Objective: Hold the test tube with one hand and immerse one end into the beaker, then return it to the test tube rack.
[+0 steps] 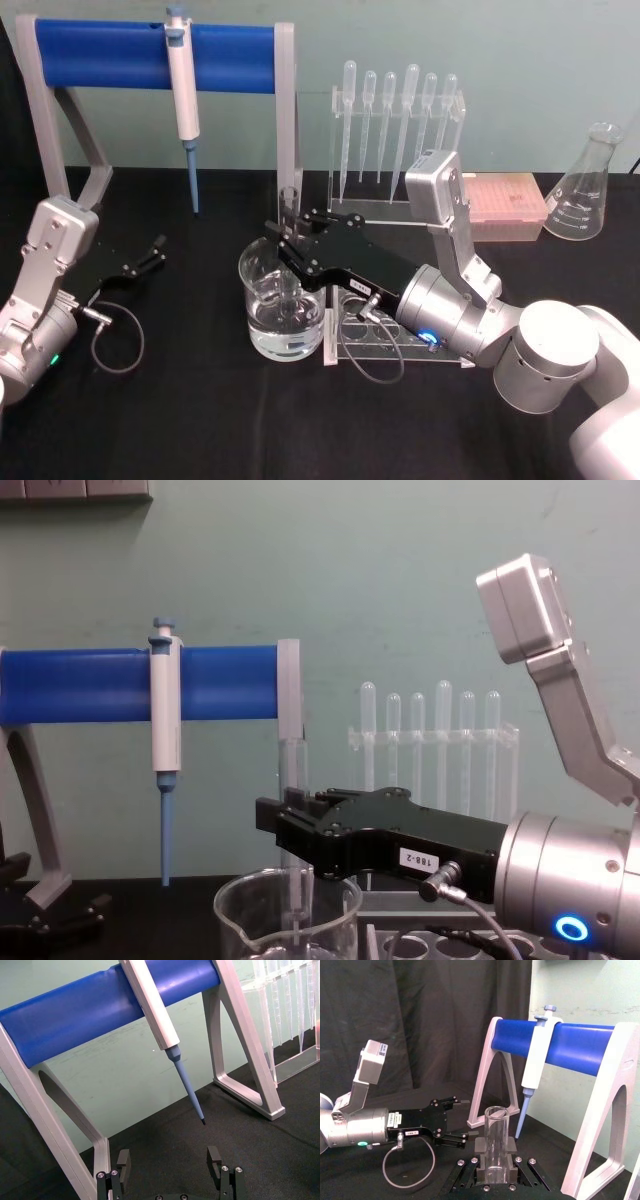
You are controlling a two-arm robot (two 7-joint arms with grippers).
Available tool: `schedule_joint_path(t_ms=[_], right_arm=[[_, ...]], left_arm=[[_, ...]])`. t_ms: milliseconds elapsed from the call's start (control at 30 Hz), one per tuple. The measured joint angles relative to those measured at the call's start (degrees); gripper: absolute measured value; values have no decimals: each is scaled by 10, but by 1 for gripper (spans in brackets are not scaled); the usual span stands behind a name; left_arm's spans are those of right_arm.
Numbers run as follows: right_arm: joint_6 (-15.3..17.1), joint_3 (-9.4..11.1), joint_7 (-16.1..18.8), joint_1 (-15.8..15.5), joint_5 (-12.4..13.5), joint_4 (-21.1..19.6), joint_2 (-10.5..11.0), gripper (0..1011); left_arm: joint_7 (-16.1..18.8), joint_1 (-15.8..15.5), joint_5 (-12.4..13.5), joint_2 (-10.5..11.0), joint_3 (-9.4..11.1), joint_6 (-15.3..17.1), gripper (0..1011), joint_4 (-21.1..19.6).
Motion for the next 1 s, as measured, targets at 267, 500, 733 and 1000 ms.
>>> schedule_joint_path(t_ms=[267, 500, 733, 1000], right_arm=[[0, 0, 0, 0, 0, 0, 0, 238], [0, 0, 0, 0, 0, 0, 0, 238], [0, 0, 0, 0, 0, 0, 0, 238], [0, 0, 0, 0, 0, 0, 0, 238]], left_arm=[[0, 0, 0, 0, 0, 0, 1000, 0], [0, 0, 0, 0, 0, 0, 1000, 0], [0, 0, 0, 0, 0, 0, 1000, 0], [0, 0, 0, 0, 0, 0, 1000, 0]])
